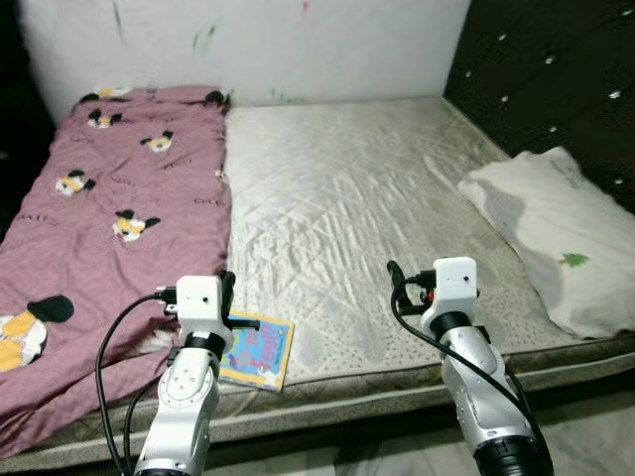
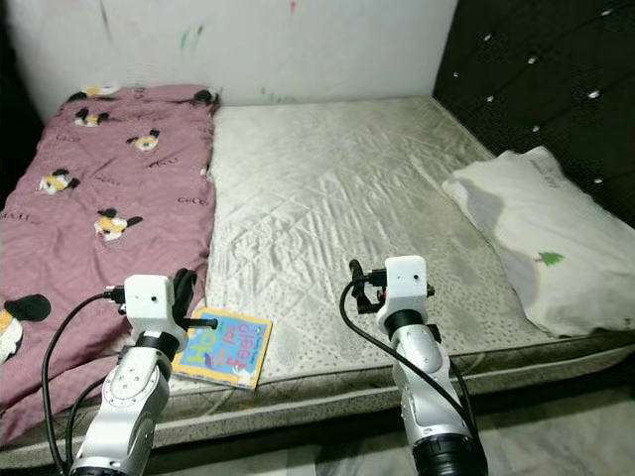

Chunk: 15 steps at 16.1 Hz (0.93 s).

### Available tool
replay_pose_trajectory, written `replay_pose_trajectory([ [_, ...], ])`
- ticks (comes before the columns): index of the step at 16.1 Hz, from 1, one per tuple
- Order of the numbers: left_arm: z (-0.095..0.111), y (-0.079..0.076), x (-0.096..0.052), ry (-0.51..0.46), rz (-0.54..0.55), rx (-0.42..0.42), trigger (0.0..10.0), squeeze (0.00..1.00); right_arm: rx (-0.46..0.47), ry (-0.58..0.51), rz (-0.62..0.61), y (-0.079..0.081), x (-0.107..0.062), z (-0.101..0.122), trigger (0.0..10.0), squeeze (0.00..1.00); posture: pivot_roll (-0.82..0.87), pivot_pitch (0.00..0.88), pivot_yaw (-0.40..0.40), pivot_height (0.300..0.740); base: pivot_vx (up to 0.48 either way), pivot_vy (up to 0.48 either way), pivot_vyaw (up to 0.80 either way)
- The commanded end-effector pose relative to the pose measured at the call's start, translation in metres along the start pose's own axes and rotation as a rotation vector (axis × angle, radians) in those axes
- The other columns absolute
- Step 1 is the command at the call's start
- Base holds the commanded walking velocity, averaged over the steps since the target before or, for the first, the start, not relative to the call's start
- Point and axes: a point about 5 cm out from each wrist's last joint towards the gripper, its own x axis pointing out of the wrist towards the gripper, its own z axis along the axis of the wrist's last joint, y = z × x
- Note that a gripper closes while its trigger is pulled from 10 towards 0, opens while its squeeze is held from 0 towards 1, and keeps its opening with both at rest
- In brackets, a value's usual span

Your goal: Clean up the room

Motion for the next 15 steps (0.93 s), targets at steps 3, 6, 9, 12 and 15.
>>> replay_pose_trajectory([
  [3, 0.0048, 0.0019, 0.0005, -0.021, -0.001, -0.002, 10.0, 0.00, -0.002, 0.000, -0.002, 0.0002, 0.0005, 0.0012, 10.0, 0.00, 0.01, 0.015, -0.008, 0.740, 0.267, 0.000, 0.00],
  [6, 0.0052, 0.0019, 0.0009, -0.023, -0.006, -0.004, 10.0, 0.00, -0.002, -0.002, -0.004, 0.0000, 0.0008, 0.0018, 10.0, 0.00, 0.00, 0.018, -0.008, 0.740, 0.311, 0.000, 0.00],
  [9, 0.0051, 0.0019, 0.0015, -0.020, -0.008, 0.000, 10.0, 0.00, -0.002, -0.002, -0.001, 0.0003, 0.0010, 0.0020, 10.0, 0.00, 0.00, 0.017, -0.006, 0.740, 0.315, 0.000, 0.00],
  [12, 0.0045, 0.0026, 0.0024, -0.019, 0.024, 0.006, 10.0, 0.00, -0.004, 0.002, 0.003, 0.0005, 0.0009, 0.0013, 10.0, 0.00, 0.00, 0.016, -0.007, 0.740, 0.206, 0.000, 0.00],
  [15, 0.0040, 0.0025, 0.0026, -0.014, 0.024, -0.001, 10.0, 0.00, -0.004, 0.003, 0.006, 0.0013, 0.0008, 0.0008, 10.0, 0.00, 0.00, 0.016, -0.006, 0.740, 0.000, 0.000, 0.00],
])
